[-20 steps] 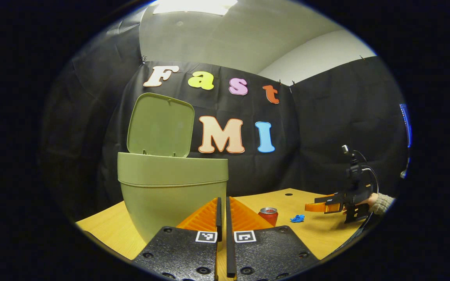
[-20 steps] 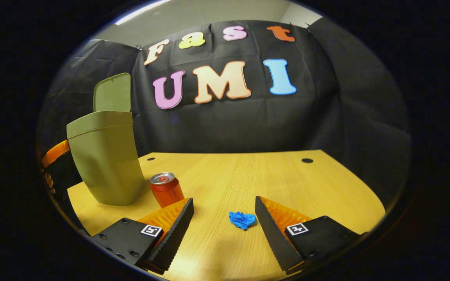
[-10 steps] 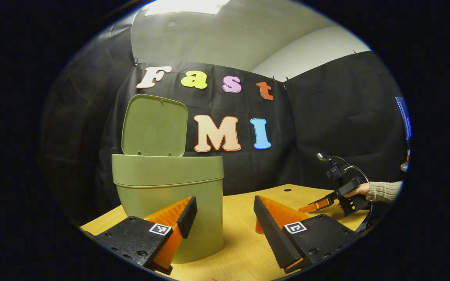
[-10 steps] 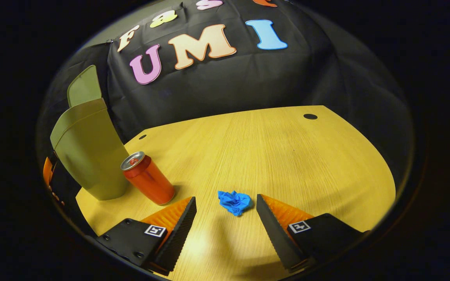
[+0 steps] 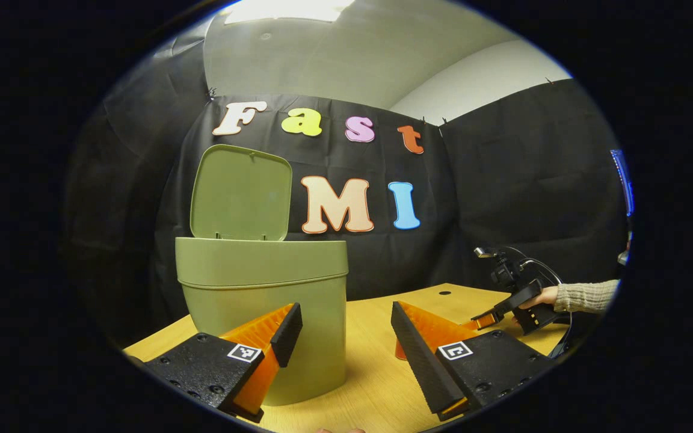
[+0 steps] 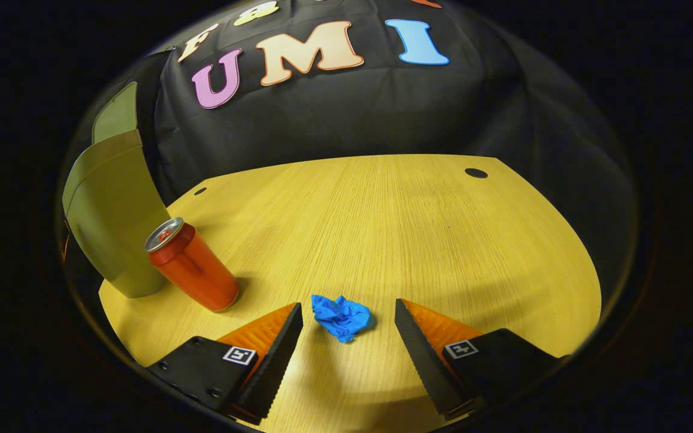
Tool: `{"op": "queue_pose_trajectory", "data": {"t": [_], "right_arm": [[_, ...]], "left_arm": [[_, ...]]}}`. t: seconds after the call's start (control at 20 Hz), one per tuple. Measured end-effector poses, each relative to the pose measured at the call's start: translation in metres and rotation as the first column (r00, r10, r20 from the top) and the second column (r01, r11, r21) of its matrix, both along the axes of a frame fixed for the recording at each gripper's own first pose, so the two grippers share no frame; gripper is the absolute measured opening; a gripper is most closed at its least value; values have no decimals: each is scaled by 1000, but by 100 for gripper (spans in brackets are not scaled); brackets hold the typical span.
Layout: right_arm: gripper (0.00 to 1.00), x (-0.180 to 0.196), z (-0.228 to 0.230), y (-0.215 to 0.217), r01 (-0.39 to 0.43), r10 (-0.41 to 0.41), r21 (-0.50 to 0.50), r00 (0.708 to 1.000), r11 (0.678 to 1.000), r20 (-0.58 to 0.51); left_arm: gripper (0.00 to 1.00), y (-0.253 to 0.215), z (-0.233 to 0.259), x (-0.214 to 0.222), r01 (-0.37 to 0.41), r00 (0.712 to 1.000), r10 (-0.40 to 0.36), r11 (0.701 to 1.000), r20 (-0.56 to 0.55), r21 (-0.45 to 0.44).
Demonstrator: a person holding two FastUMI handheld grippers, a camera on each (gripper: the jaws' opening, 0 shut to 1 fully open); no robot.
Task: Press the lid of the desktop garbage bin to open it, pick up the crumpled paper on the desktop and throw it into the bin, then pick up the pop can on the desktop and drop it into the bin, and finally close the garbage bin lid.
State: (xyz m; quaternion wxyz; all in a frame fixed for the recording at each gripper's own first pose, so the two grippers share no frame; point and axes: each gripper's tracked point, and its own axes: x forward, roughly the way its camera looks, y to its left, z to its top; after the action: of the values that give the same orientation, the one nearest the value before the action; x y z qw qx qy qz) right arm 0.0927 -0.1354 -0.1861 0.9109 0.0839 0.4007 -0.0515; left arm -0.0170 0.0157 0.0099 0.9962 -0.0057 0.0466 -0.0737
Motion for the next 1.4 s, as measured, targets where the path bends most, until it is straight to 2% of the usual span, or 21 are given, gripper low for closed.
{"op": "queue_pose_trajectory", "data": {"t": [0.05,0.1,0.15,0.3,0.4,0.5,0.55,0.6,0.7,0.75,0.8,0.95,1.0,1.2,1.25,1.3,1.4], "right_arm": [[93,2,-2,0,-4,4,-7,1000,1000,-7],[97,4,-4,0,-8,8,-15,1000,1000,-10],[92,5,-6,-1,-7,7,-21,1000,1000,-17],[89,6,-10,-2,-5,4,-22,1000,1000,-25],[84,7,-11,-2,1,-2,-30,1000,1000,-27],[70,6,-11,-6,1,-2,-38,1000,999,-26],[56,6,-11,-7,-1,0,-45,1000,999,-23],[54,7,-9,-7,-4,3,-46,1000,999,-14],[40,11,-2,-8,7,-7,-50,1000,999,15],[29,13,2,-8,4,-4,-41,1000,999,19],[31,10,2,-5,-1,2,-36,1000,999,16],[28,9,15,-5,-20,22,-58,999,998,25],[31,9,22,-4,-24,27,-68,999,997,35],[31,18,60,6,-51,57,-76,995,996,81],[29,20,70,9,-58,65,-74,994,996,91],[31,22,79,13,-64,72,-87,992,994,99],[31,28,101,23,-89,104,-123,987,988,120]], "left_arm": [[90,1,0,0,-2,1000,2,1000,-3,-2],[91,1,-1,0,-3,1000,3,1000,-6,-4],[90,1,-1,0,-2,1000,2,1000,-10,-5],[91,0,-3,1,6,1000,-6,1000,-12,-6],[91,0,-5,1,5,1000,-5,1000,-19,-9],[90,1,-6,1,4,1000,-4,1000,-23,-10],[90,2,-5,1,2,1000,-2,1000,-25,-11],[90,3,-6,2,1,1000,-2,1000,-26,-12],[90,2,-8,2,4,1000,-4,1000,-29,-15],[90,1,-8,2,9,999,-10,1000,-32,-13],[90,1,-9,1,12,999,-13,1000,-35,-13],[90,2,-8,0,13,999,-13,1000,-34,-11],[90,3,-7,-1,13,999,-14,1000,-32,-11],[90,-2,-5,-1,27,999,-27,1000,-34,-10],[94,-4,-5,-2,32,999,-33,999,-34,-11],[90,-8,-4,-2,39,999,-39,999,-32,-13],[90,-13,-5,-3,54,998,-55,998,-32,-18]]}}
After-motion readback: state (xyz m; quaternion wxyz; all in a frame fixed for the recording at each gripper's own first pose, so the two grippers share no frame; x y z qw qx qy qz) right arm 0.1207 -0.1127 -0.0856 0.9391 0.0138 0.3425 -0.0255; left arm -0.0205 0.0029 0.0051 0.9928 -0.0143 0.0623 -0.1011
